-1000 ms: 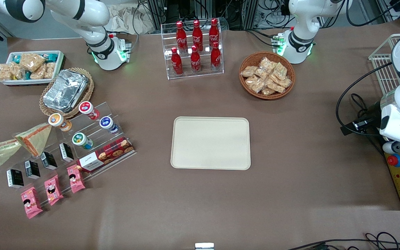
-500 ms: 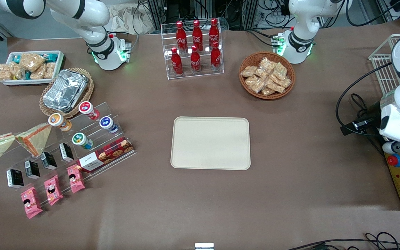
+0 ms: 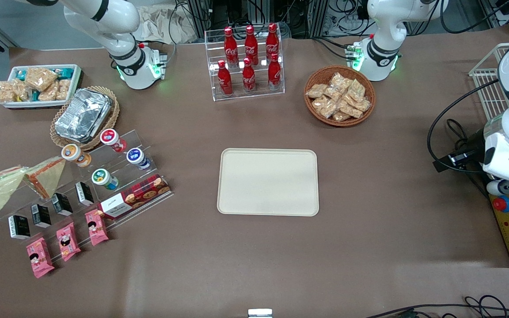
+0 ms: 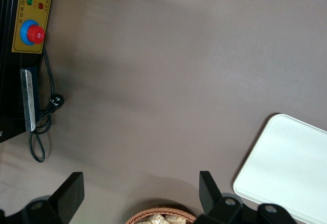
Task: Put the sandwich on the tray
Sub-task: 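Lift the sandwich out of the rack and carry it toward the cream tray, then lower the held sandwich onto the cream tray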
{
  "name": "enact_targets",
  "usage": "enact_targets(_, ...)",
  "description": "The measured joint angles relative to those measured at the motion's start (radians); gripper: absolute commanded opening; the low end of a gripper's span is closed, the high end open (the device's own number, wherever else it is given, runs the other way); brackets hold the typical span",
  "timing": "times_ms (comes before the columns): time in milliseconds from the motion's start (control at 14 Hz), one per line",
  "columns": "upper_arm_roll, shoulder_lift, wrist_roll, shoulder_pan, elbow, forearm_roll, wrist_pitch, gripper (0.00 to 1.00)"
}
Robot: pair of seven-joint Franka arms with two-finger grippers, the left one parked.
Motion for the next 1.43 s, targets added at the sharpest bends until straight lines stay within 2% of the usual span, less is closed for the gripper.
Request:
enact_targets(429, 0.342, -0.019, 0.005, 0.027, -0.001, 0.004, 0.005, 0.16)
enact_targets(643, 0.424, 0.000, -0.001, 0.086, -0.007, 0.004, 0.041, 0.16)
enact_targets(1000, 0.399, 0.082, 0.008, 0.337, -0.017, -0.019, 0.183, 0.16)
enact_targets(1429, 0.159, 0.193, -0.019, 0.633, -0.018, -0.022, 0.305, 0.16)
